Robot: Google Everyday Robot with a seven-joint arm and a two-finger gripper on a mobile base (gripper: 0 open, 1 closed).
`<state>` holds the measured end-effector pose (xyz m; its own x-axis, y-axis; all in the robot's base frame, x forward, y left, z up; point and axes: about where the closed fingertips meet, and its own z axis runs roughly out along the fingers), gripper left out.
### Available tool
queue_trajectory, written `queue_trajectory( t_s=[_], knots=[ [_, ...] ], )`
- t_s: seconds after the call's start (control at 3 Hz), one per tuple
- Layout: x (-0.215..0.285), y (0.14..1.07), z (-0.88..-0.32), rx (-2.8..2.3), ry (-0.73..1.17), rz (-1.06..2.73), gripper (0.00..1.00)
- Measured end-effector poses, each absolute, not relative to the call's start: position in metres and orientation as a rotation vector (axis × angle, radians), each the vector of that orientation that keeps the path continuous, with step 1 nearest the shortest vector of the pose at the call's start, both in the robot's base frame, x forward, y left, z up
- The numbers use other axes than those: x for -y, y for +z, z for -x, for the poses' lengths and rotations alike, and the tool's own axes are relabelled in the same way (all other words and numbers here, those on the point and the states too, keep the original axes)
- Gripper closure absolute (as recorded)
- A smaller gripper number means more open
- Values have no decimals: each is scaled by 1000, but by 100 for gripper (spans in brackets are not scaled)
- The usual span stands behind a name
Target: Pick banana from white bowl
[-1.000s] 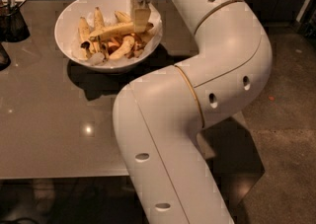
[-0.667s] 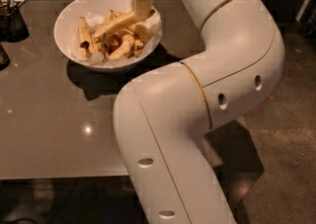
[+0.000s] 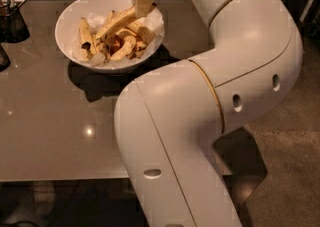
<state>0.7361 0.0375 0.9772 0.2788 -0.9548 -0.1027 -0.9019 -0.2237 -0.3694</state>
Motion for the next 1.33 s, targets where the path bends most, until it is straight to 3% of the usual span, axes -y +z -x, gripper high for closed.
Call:
queue_trajectory(
  t_s=[1.33],
  knots=[
    [-45,1039,-721,-1526,-210,2088,100]
  ],
)
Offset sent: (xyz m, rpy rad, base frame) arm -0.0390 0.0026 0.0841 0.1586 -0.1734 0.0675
